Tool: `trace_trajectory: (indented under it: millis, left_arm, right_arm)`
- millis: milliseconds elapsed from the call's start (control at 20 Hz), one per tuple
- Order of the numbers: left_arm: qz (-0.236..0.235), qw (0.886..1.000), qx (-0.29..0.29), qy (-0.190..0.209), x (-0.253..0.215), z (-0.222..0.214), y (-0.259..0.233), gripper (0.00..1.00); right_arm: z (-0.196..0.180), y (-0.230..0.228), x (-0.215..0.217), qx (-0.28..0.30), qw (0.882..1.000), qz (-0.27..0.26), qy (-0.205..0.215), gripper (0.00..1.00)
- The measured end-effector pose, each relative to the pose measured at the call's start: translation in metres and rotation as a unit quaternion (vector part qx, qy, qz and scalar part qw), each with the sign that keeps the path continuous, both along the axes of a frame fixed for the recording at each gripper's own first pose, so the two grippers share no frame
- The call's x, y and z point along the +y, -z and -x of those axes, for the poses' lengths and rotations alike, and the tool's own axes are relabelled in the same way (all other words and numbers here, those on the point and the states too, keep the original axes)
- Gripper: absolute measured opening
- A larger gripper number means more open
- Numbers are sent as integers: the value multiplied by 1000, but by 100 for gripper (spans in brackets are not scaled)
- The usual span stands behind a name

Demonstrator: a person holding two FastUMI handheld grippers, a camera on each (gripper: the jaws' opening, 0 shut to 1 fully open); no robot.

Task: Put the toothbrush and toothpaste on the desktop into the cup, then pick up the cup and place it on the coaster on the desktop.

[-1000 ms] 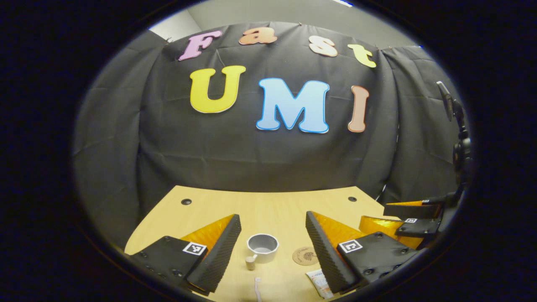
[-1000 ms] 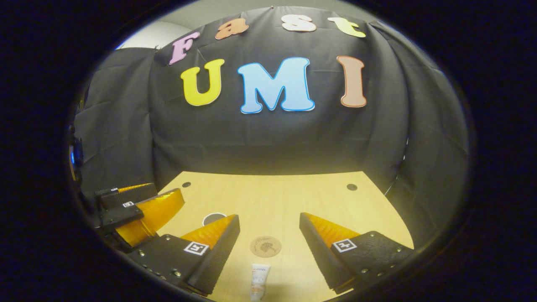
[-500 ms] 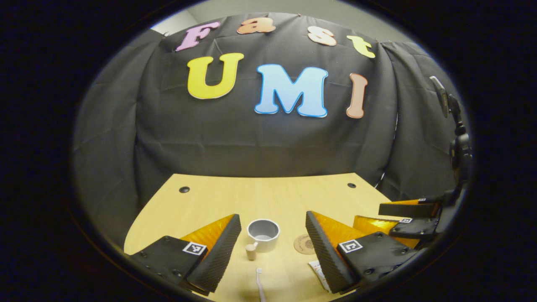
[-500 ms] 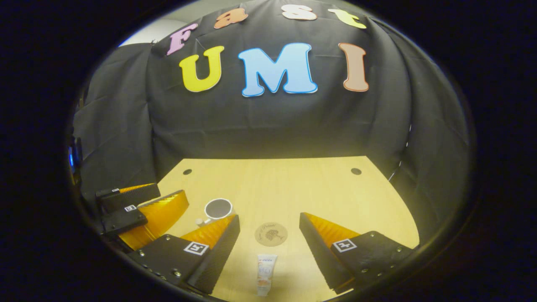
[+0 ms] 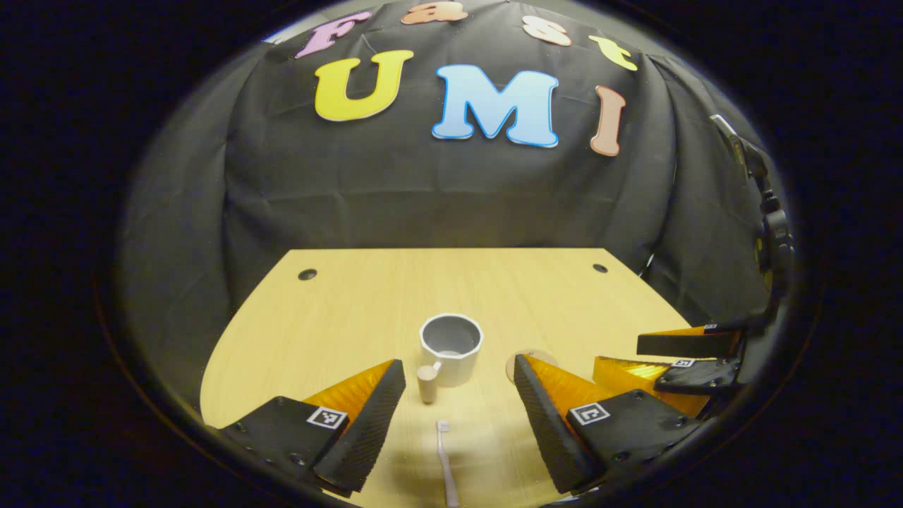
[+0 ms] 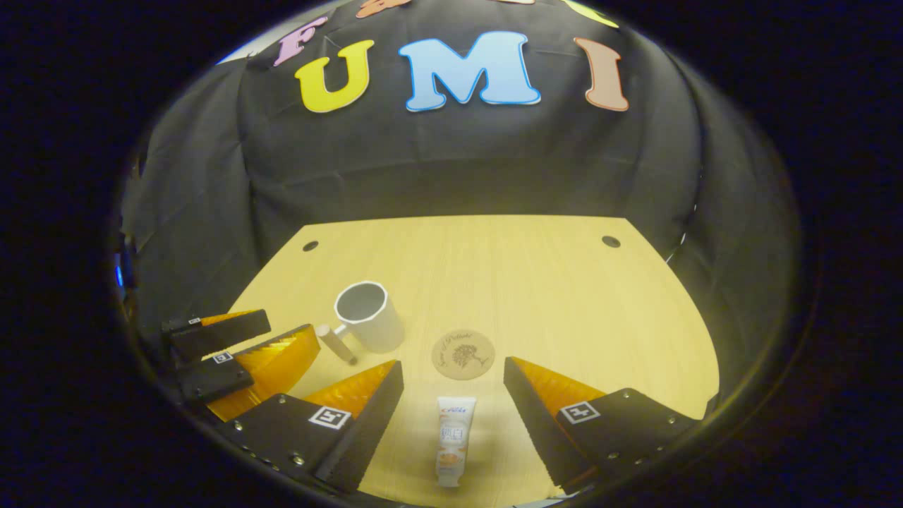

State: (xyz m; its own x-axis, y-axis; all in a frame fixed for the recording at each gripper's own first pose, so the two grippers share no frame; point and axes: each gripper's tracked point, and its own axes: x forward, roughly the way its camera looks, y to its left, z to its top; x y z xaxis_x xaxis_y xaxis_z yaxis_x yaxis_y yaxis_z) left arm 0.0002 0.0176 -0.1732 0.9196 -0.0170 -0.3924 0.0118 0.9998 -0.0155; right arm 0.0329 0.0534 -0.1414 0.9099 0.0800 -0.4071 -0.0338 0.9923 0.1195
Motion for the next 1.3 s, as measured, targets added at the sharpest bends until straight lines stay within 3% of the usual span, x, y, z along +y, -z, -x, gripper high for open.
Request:
trace_trajectory:
  millis: [100, 450, 900, 950, 1000, 1250, 1300]
  left_arm:
    - [-2, 1000, 22, -2, 2, 1, 21, 98]
    - [-2, 994, 105, -11, 12, 14, 97, 100]
    - [-6, 978, 206, -36, 25, 38, 159, 100]
    - [-7, 976, 212, -38, 25, 38, 164, 100]
    - [-9, 975, 217, -39, 26, 39, 167, 100]
    - [-12, 969, 242, -43, 25, 46, 187, 100]
    - [-18, 968, 247, -49, 27, 49, 189, 100]
  right_arm:
    - [-1, 19, 1, 24, 1000, 0, 0, 89]
    - [3, 81, 6, 115, 993, 0, -2, 93]
    - [14, 130, 13, 200, 980, 1, -6, 93]
    - [15, 135, 14, 205, 979, 1, -7, 89]
    - [15, 138, 15, 209, 978, 3, -8, 93]
    - [20, 152, 15, 231, 973, 9, -10, 93]
    - [21, 155, 16, 236, 972, 9, -12, 98]
